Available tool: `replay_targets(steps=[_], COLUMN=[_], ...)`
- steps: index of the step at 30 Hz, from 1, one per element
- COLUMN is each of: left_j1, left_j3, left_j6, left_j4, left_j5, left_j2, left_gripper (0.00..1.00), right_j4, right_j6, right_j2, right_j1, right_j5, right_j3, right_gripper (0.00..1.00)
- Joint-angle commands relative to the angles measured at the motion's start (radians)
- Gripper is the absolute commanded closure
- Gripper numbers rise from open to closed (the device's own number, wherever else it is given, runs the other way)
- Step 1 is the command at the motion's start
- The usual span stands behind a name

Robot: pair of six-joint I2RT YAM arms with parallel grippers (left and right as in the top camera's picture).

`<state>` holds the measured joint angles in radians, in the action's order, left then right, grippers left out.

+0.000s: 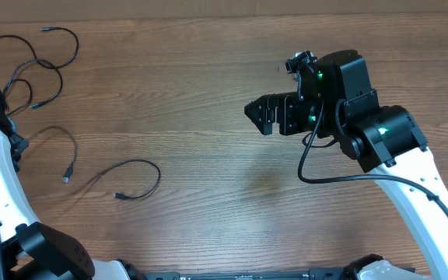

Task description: Untangle cables

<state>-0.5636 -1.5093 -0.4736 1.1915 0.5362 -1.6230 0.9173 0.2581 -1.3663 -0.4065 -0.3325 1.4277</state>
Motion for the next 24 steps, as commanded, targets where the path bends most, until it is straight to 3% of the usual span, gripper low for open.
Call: replay_targets(steps=[1,7,8,11,17,20,24], left_j1=[-0.008,-0.012,-0.012,-0.012,-0.023,-0.048,-0.102], left_j3=[0.01,0.01,0.01,0.01,0.01,0.01,0.01], left_j6=[0.052,0.137,0.137,0.137,0.087,0.031,0.021], left_j4=[-0.015,-0.067,-0.066,-0.032,0.027,0.042,0.071], left_j5=[0.051,0.035,0.005,-0.111,-0.204,-0.205,-0.205], left_j2=[-0.031,-0.118,-0.136,-0.193,-0.32,-0.349,-0.343], left_gripper=[0.86,0.91,0.89,0.68,0.64,0.55,0.23], right_j4=[-0.003,-0.002,-0.003,-0.013,-0.013,0.0,0.005], right_j6=[-0.004,-0.004,-0.004,-0.004,-0.004,-0.004,-0.005], right_j2=[-0.005,-0.005,-0.005,-0.005,-0.005,-0.006,-0.007], right_j1=[0.001,0.001,0.001,0.001,0.001,0.001,0.001], right_j5=[0.011,0.011,0.011,0.011,0.011,0.011,0.011], right_j3=[0.019,0.018,0.018,0.018,0.011,0.01,0.003], right_gripper=[0.0,0.0,0.0,0.0,0.0,0.0,0.0])
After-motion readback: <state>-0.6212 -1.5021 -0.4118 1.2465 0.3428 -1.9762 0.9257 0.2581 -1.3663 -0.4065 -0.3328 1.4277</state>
